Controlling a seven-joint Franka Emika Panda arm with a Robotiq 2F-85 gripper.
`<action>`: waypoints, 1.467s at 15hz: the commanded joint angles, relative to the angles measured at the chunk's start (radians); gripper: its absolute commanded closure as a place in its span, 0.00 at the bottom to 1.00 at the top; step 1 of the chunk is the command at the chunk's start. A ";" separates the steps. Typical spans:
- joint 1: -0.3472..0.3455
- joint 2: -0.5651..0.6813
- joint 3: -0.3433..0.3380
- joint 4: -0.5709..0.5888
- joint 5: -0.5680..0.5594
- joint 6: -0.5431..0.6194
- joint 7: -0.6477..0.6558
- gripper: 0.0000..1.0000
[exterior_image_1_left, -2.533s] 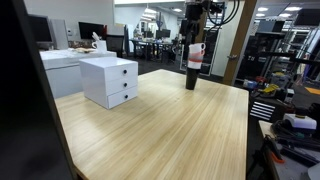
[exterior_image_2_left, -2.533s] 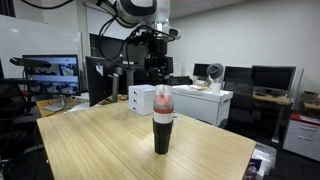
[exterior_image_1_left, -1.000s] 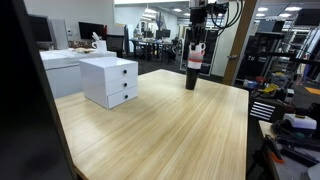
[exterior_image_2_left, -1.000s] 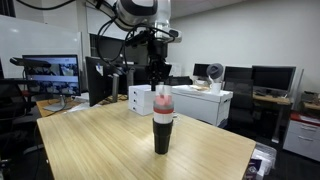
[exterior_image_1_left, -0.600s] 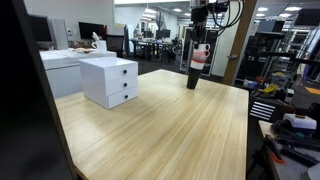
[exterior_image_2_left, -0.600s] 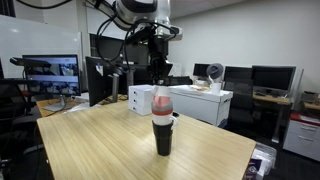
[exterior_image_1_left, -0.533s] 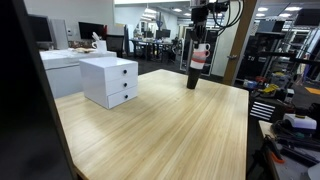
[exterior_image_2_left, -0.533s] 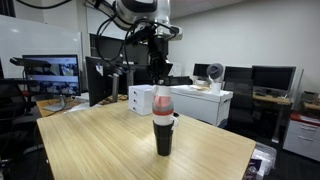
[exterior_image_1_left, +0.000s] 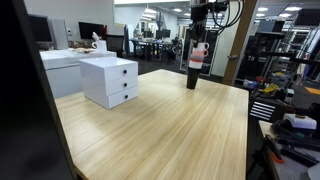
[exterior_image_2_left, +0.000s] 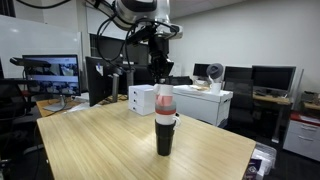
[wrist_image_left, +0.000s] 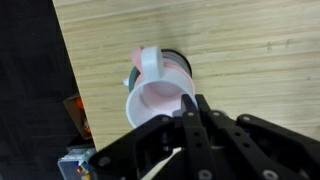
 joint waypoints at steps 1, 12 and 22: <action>-0.004 -0.031 0.011 -0.032 -0.079 0.083 0.002 0.96; -0.005 -0.026 0.030 -0.016 -0.060 0.013 -0.012 0.96; 0.004 -0.059 0.047 0.009 -0.051 -0.009 0.002 0.96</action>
